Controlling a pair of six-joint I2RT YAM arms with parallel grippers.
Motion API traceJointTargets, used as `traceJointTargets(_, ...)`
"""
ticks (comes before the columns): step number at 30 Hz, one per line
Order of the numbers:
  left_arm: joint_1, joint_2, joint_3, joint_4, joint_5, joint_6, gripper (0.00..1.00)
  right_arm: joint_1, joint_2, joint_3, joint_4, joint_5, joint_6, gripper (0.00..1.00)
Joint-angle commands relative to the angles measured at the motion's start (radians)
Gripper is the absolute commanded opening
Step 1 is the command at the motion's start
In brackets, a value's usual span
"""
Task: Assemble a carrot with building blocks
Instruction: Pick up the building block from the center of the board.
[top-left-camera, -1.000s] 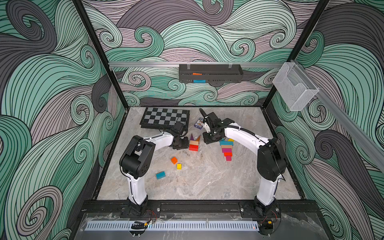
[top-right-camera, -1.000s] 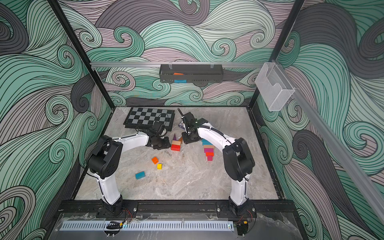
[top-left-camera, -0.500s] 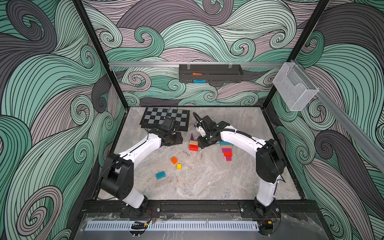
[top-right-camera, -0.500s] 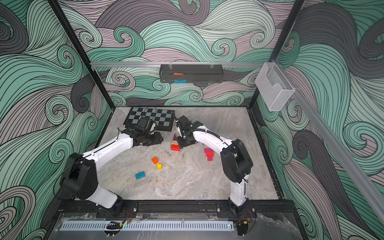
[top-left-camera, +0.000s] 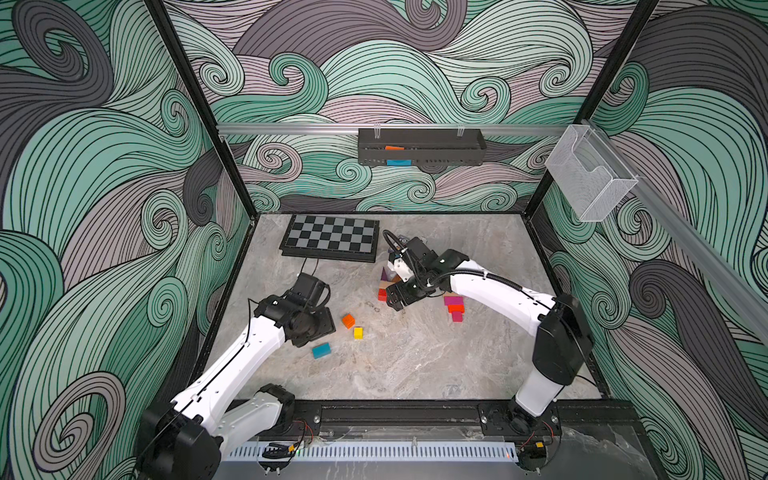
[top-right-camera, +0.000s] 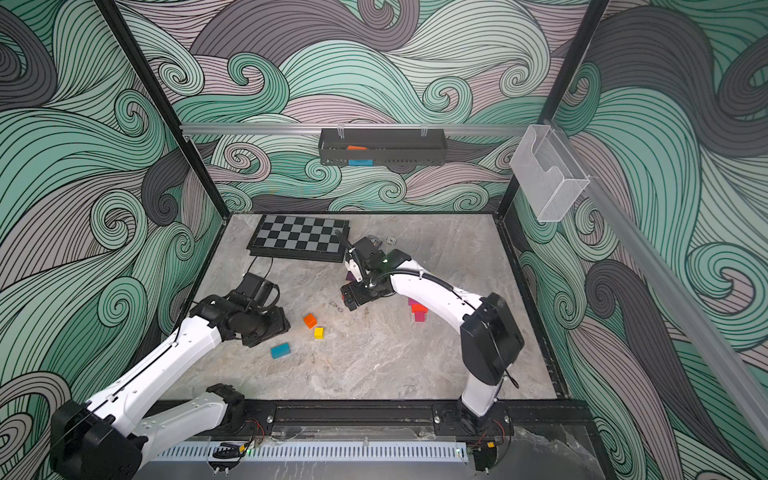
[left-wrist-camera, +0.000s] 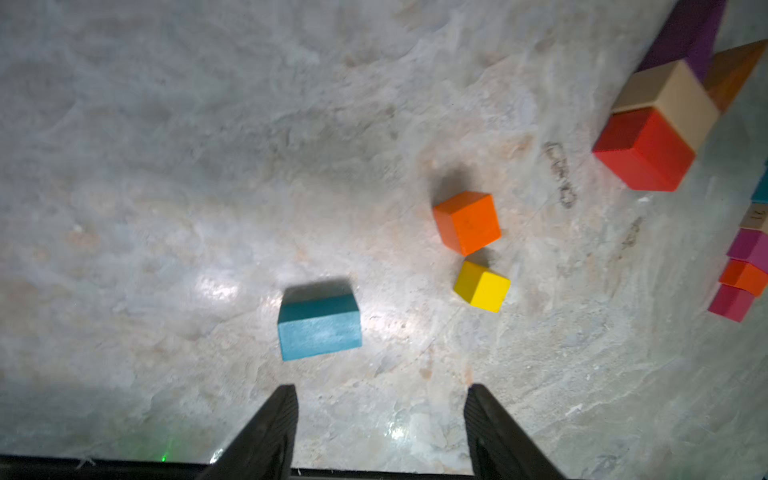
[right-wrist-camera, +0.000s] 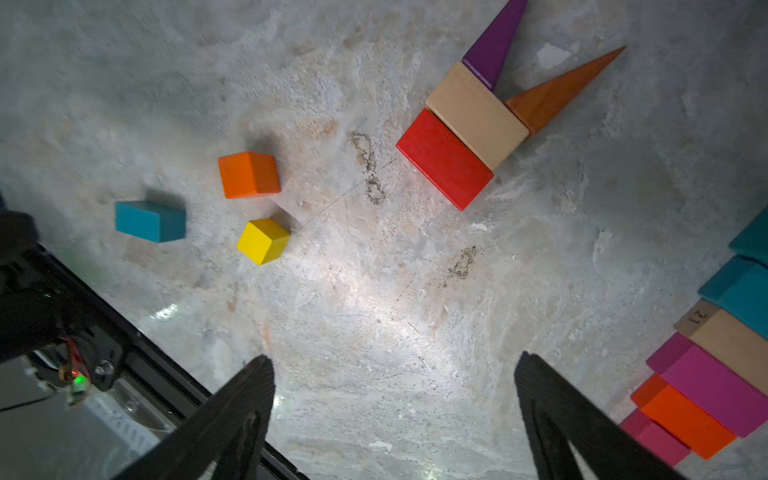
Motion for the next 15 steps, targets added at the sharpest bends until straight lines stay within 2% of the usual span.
traceJointTargets(1, -0.008, -0.067, -0.059, -0.061, -0.010, -0.084, 0.67, -0.007, -0.053, -0.042, -0.018, -0.046, 0.023, 0.99)
traceJointTargets(4, -0.031, -0.080, -0.088, -0.032, -0.020, -0.101, 0.70, -0.013, -0.087, -0.075, -0.018, -0.051, 0.028, 0.99)
traceJointTargets(9, -0.053, 0.012, -0.092, 0.010, -0.032, -0.115, 0.71, -0.022, -0.113, -0.101, -0.017, -0.067, 0.023, 0.99)
traceJointTargets(15, -0.072, 0.085, -0.128, 0.059, -0.103, -0.140, 0.72, -0.036, -0.140, -0.116, -0.013, -0.076, 0.015, 0.99)
